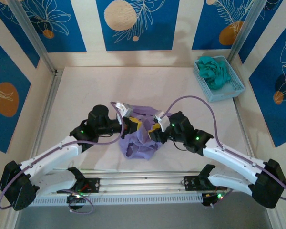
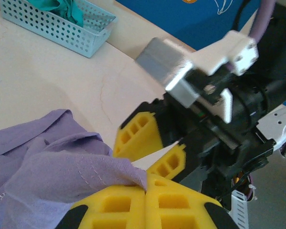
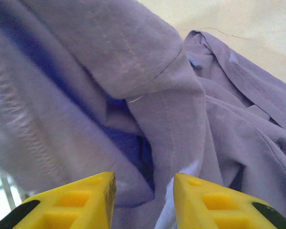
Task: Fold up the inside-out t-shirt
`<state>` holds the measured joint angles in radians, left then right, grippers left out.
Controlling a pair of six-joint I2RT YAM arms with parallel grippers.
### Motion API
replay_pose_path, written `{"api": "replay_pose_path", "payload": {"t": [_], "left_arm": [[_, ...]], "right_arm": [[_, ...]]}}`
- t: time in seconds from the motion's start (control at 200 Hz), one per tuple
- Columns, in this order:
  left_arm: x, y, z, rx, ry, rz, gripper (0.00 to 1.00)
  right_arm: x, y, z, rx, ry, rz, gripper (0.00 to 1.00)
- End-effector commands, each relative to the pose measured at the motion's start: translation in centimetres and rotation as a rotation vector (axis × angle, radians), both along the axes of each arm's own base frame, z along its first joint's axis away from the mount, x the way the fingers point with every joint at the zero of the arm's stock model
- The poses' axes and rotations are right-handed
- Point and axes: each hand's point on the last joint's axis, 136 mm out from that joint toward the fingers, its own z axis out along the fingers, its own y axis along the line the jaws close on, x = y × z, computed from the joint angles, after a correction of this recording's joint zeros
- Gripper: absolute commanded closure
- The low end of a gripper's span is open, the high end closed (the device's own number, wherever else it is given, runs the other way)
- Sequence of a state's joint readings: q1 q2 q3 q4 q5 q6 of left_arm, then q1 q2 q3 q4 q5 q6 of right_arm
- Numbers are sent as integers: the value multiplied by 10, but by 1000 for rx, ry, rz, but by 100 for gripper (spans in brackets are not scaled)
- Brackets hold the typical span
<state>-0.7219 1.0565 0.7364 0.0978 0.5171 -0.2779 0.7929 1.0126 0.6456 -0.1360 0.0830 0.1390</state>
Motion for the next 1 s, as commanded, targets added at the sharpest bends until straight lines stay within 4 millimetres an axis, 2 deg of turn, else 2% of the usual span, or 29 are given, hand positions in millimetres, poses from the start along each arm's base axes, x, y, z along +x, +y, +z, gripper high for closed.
{"api": "replay_pose_path", "payload": {"t": [0.0, 0.21, 0.295, 0.36, 0.405, 0.59, 0.73, 0.8, 0.885, 0.91, 0.99], "left_arm": [[-4, 1, 14, -38, -51, -32, 100], [-5, 2, 17, -48, -51, -35, 100], [-3, 5, 16, -44, -55, -13, 100], [5, 11, 12, -23, -53, 42, 100], [12, 16, 7, 0, -45, 91, 100], [32, 32, -8, 56, -41, 209, 100], [41, 39, -18, 107, -44, 270, 100], [41, 39, -20, 109, -43, 268, 100], [37, 36, -17, 89, -46, 235, 100], [35, 34, -16, 80, -47, 224, 100], [30, 31, -12, 58, -51, 189, 100]], "right_arm": [[20, 7, 15, -7, -89, -34, 60], [41, 21, 0, -44, -110, -38, 64], [44, 23, -1, -40, -103, -39, 81], [38, 24, 5, -4, -86, -11, 95], [31, 24, 12, 40, -69, 17, 100], [1, 18, 49, 297, 50, 152, 100], [-10, 13, 67, 411, 108, 207, 100], [-10, 12, 70, 435, 120, 212, 100], [2, 10, 56, 366, 105, 146, 100], [7, 8, 50, 326, 91, 115, 95], [25, 2, 34, 208, 31, 26, 72]]}}
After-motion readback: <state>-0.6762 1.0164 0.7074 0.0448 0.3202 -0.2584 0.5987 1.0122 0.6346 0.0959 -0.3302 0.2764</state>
